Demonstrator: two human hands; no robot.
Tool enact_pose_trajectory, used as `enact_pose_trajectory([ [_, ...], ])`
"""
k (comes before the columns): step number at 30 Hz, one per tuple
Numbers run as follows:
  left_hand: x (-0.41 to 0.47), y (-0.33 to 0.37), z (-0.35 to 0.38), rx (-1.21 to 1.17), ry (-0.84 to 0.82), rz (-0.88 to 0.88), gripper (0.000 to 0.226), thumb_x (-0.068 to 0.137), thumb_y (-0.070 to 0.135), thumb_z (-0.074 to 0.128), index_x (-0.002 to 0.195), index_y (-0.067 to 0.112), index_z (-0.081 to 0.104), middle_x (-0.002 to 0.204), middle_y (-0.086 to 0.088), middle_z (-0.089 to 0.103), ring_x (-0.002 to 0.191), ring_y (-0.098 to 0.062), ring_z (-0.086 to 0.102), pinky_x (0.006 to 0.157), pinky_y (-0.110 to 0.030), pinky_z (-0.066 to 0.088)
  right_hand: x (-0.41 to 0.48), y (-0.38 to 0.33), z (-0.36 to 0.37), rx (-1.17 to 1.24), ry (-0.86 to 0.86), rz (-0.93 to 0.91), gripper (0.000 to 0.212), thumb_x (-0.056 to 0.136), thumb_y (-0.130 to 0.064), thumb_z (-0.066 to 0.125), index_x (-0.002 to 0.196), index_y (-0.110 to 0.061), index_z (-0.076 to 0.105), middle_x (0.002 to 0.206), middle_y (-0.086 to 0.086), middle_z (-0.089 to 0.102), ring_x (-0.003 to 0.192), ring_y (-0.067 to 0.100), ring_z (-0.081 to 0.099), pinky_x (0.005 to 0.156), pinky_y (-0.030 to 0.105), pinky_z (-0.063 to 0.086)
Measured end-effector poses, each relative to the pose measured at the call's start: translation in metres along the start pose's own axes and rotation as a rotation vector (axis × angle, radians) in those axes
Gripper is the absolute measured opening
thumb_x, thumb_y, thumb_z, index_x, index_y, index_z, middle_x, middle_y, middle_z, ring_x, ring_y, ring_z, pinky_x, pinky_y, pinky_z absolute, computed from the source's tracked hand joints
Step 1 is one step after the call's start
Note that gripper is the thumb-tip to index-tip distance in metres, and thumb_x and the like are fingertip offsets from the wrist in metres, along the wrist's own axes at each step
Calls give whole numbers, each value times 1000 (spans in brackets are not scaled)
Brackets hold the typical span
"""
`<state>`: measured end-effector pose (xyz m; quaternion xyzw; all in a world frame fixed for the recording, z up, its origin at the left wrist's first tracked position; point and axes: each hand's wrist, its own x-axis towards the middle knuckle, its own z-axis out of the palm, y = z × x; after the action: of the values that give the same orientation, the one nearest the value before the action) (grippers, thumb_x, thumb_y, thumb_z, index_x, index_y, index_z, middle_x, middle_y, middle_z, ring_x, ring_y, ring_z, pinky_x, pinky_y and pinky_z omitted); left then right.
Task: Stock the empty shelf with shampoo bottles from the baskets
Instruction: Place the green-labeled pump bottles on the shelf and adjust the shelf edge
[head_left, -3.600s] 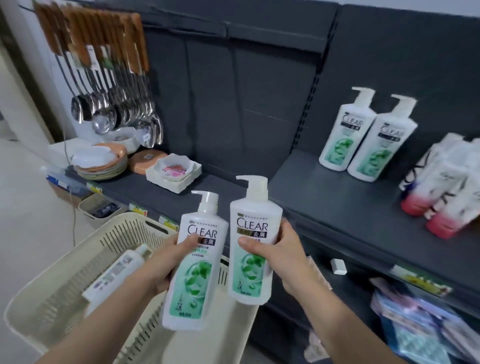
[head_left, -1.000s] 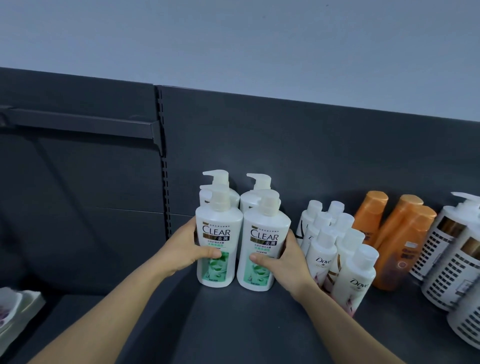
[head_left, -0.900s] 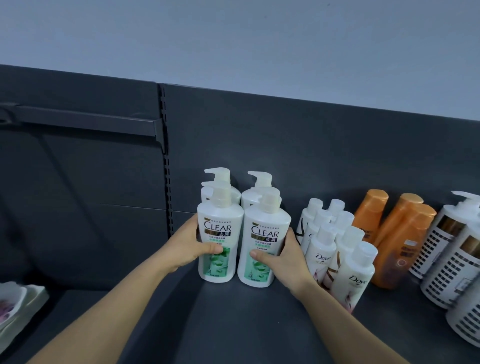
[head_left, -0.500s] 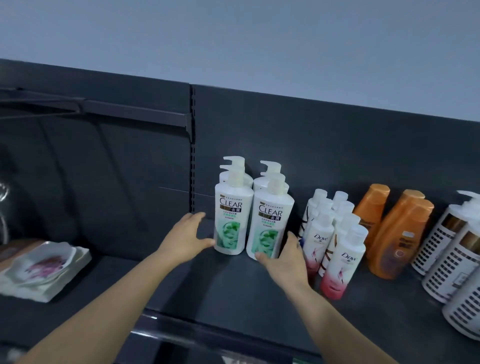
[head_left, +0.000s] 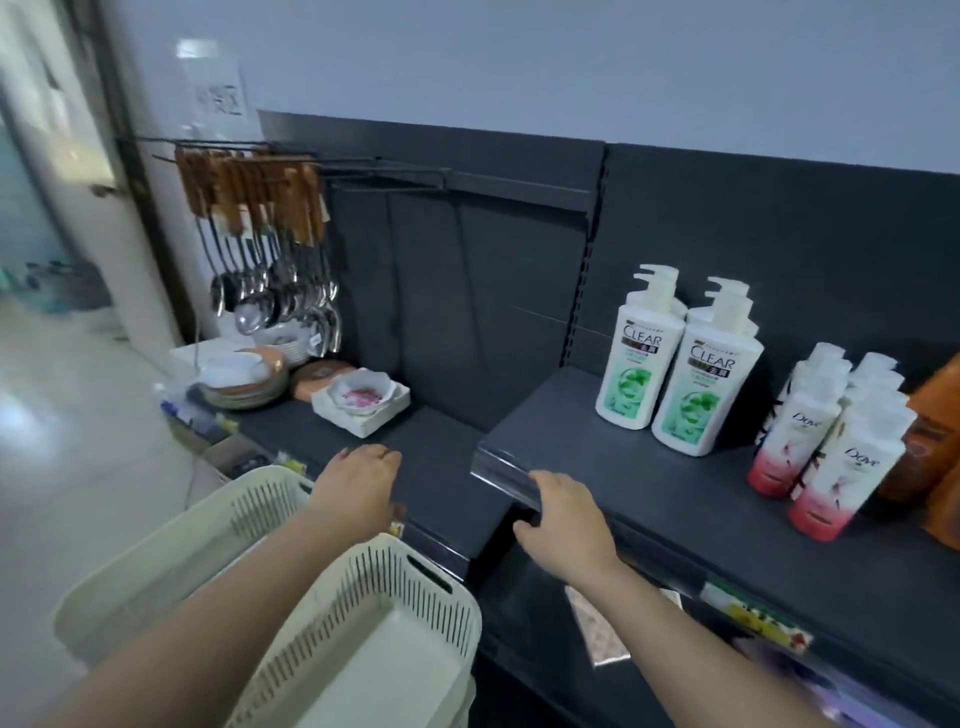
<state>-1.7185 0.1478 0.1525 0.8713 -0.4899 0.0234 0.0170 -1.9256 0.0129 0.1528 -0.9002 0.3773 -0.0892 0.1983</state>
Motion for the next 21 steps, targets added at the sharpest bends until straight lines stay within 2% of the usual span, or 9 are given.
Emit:
enact_pose_trajectory([
  [4,-49,-53,7,52,-34,-106,59,86,42,64,137,18,45,140,-3,49,129,-21,46,106,-34,38,-11,-46,36,-114,-90,-95,55,90,-34,61,140,-18,44,142,3,48,133,24,40,103,35,44],
  [8,-85,-105,15,67,-82,-181,57,87,41,63,135,15,46,132,-4,53,123,-23,49,100,-35,41,-13,-92,72,-159,-190,-135,57,90,-32,59,142,-17,41,143,5,47,135,25,39,105,37,43],
  [13,-112,-169,33,51,-144,-223,52,87,37,63,133,17,49,130,-3,55,119,-22,52,98,-35,44,-13,-151,119,-165,-269,-140,44,88,-27,59,131,-20,51,134,2,54,128,25,46,101,37,45],
  [17,-117,-213,50,61,-175,-217,45,86,41,64,123,17,53,123,-4,57,114,-24,54,91,-35,44,-9,-189,153,-159,-324,-137,34,86,-30,59,118,-19,54,130,2,56,125,25,48,98,36,45],
  [21,-118,-242,69,45,-227,-241,42,85,39,64,120,17,53,119,-4,57,113,-24,54,87,-36,45,-1,-213,180,-144,-381,-118,44,84,-32,59,126,-19,53,126,2,57,124,25,49,96,35,46],
])
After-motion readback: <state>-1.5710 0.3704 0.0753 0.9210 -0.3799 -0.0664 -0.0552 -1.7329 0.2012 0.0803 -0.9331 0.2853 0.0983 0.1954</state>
